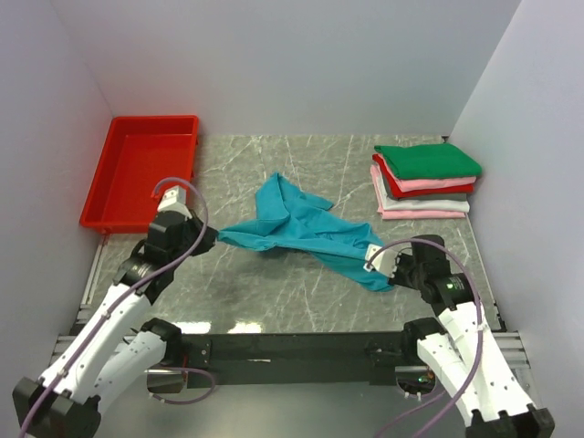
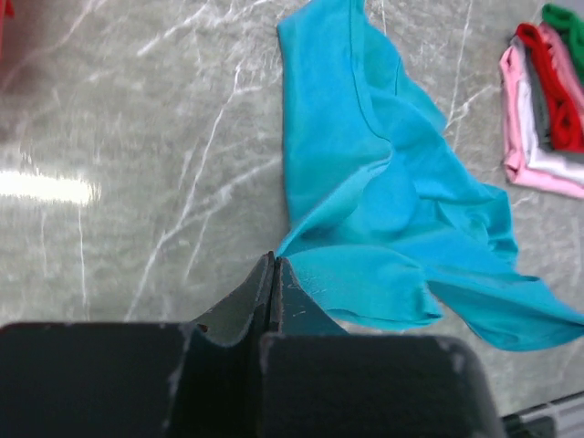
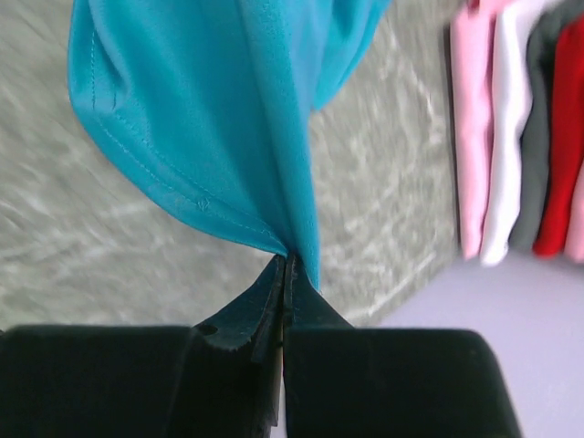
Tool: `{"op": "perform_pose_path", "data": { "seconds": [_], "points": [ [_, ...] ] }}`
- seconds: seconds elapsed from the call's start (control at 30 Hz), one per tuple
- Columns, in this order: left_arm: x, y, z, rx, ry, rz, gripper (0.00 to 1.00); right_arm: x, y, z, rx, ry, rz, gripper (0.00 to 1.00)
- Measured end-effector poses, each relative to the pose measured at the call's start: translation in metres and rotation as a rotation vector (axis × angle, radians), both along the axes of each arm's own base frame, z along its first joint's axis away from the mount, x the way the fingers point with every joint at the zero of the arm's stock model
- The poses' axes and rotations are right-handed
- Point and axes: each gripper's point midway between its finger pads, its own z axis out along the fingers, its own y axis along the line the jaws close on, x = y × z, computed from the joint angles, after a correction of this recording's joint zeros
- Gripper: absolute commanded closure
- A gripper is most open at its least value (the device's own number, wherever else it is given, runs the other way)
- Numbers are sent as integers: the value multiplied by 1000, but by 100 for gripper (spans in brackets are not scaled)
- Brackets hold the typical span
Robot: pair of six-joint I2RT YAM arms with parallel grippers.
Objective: Fold and stack the t-shirts
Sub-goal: Flatten the tshirt out
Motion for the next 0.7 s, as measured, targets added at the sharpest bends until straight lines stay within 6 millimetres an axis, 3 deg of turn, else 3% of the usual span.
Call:
{"op": "perform_pose_path", "data": {
  "seconds": [0.17,0.23,0.27,0.37,0.43,0.47,0.57,0.7],
  "points": [
    [-23,6,-2,-89,11,40,100,-5,-16,-2,-23,31,-16,99],
    [-32,4,-2,-131,18,35,99,-10,-10,-2,-9,53,25,77],
    [-36,2,-2,-150,23,31,99,-13,-6,-1,5,62,52,54],
    [-49,-10,-11,-217,67,-24,99,-25,7,0,41,92,141,31],
    [-58,-16,-20,-243,116,-54,87,-33,15,1,65,114,194,29],
    [-61,-18,-23,-250,135,-63,68,-37,18,2,78,123,212,28],
    [-64,-22,-23,-263,148,-83,45,-41,30,15,132,120,253,25],
    [-44,-37,-19,-261,122,-146,37,-32,47,34,254,105,230,25]
  ]
}}
